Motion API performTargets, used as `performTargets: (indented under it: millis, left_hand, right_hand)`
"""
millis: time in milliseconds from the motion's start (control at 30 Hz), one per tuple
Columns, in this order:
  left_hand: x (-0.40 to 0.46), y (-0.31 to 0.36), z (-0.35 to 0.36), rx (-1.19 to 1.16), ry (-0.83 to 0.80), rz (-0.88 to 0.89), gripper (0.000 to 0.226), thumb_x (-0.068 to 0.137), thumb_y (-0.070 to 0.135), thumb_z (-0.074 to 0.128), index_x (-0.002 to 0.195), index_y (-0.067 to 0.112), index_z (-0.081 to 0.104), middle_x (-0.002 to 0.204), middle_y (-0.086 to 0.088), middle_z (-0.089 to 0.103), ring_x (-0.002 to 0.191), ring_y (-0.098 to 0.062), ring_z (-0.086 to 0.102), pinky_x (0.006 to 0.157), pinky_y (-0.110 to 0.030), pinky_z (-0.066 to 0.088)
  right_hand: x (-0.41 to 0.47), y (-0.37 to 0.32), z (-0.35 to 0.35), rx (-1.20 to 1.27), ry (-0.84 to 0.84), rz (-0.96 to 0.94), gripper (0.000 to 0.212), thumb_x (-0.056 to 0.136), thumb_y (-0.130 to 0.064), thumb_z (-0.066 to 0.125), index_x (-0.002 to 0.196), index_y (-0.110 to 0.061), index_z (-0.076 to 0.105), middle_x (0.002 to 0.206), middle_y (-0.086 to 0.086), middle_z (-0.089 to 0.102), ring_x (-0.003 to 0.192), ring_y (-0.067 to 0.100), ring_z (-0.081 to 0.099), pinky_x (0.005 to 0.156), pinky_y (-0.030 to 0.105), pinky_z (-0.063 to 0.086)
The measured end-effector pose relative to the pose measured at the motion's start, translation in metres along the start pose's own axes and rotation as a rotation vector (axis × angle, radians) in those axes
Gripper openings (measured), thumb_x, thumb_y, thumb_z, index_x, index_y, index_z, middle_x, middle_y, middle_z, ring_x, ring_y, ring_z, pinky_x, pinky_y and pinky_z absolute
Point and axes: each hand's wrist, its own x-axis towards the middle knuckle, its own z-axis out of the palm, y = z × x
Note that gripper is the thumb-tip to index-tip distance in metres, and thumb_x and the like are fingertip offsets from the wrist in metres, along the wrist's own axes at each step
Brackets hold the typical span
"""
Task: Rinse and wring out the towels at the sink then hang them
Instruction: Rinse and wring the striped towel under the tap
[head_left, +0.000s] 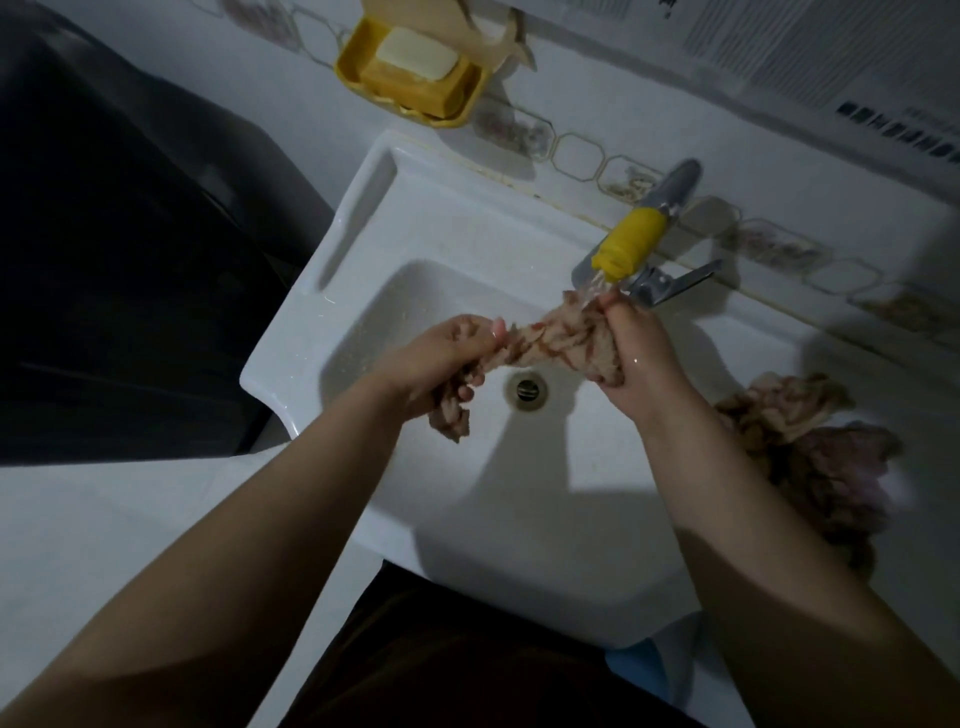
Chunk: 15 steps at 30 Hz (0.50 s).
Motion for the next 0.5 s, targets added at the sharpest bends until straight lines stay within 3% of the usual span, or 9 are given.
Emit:
performTargets:
  millis: [67, 133, 200, 267, 333, 400, 500]
  left_hand:
    - [-0.001, -0.006, 0.002, 0.073, -0.039, 0.007, 0.030, 0.085, 0.032, 0.068, 0.110, 0.024, 0.054, 0.081, 0.001, 0.060, 0.057, -0.012, 0.055, 0.048, -0.024, 0.043]
    - [-0.001, -0.013, 0.005, 0.111, -0.118, -0.017, 0.037, 0.081, 0.035, 0.074, 0.112, 0.029, 0.057, 0.089, -0.002, 0.060, 0.059, -0.021, 0.050, 0.053, -0.029, 0.041]
    - [-0.001, -0.015, 0.012, 0.077, -0.158, 0.004, 0.034, 0.076, 0.037, 0.076, 0.106, 0.027, 0.063, 0.083, -0.004, 0.061, 0.057, -0.018, 0.039, 0.055, -0.030, 0.031]
    - [0.002, -0.012, 0.012, 0.083, -0.096, 0.129, 0.033, 0.076, 0.029, 0.076, 0.104, 0.016, 0.066, 0.087, -0.002, 0.068, 0.067, -0.020, 0.057, 0.063, -0.031, 0.043]
    - [0.005, -0.009, 0.010, 0.035, -0.077, 0.231, 0.040, 0.074, 0.025, 0.076, 0.104, 0.001, 0.065, 0.097, -0.012, 0.068, 0.087, -0.022, 0.064, 0.081, -0.038, 0.053]
    - [0.003, -0.004, 0.002, -0.004, -0.114, 0.259, 0.044, 0.074, 0.027, 0.075, 0.102, -0.005, 0.064, 0.101, -0.019, 0.065, 0.093, -0.028, 0.061, 0.089, -0.040, 0.050]
    - [-0.001, 0.005, -0.009, -0.044, -0.159, 0.246, 0.027, 0.082, 0.032, 0.071, 0.091, 0.006, 0.067, 0.087, -0.016, 0.065, 0.083, -0.027, 0.061, 0.081, -0.033, 0.052]
  right_hand:
    - [0.000, -0.003, 0.007, 0.085, -0.094, 0.074, 0.038, 0.100, -0.029, 0.045, 0.074, -0.016, 0.069, 0.055, 0.006, 0.054, 0.049, 0.018, 0.050, 0.047, 0.023, 0.042]
    - [-0.002, -0.004, 0.014, 0.145, -0.240, 0.161, 0.028, 0.095, -0.028, 0.049, 0.072, -0.016, 0.061, 0.046, 0.005, 0.037, 0.042, 0.014, 0.037, 0.040, 0.021, 0.038]
    - [-0.006, -0.003, 0.018, 0.162, -0.303, 0.209, 0.022, 0.094, -0.031, 0.049, 0.085, -0.014, 0.060, 0.062, 0.006, 0.056, 0.056, 0.017, 0.055, 0.055, 0.025, 0.049]
    - [-0.011, -0.001, 0.019, 0.111, -0.390, 0.240, 0.028, 0.091, -0.032, 0.051, 0.103, -0.009, 0.061, 0.090, 0.016, 0.062, 0.081, 0.027, 0.061, 0.078, 0.038, 0.049]
    - [-0.015, -0.002, 0.012, 0.079, -0.450, 0.256, 0.038, 0.090, -0.032, 0.052, 0.116, -0.005, 0.057, 0.113, 0.022, 0.059, 0.099, 0.033, 0.060, 0.088, 0.045, 0.049]
    - [-0.017, -0.006, 0.004, 0.100, -0.471, 0.278, 0.042, 0.093, -0.026, 0.048, 0.126, -0.001, 0.054, 0.127, 0.022, 0.057, 0.113, 0.032, 0.059, 0.094, 0.042, 0.050]
    - [-0.024, -0.011, -0.015, -0.030, -0.496, 0.275, 0.045, 0.088, -0.012, 0.051, 0.129, 0.005, 0.050, 0.125, 0.019, 0.061, 0.116, 0.028, 0.059, 0.098, 0.031, 0.048]
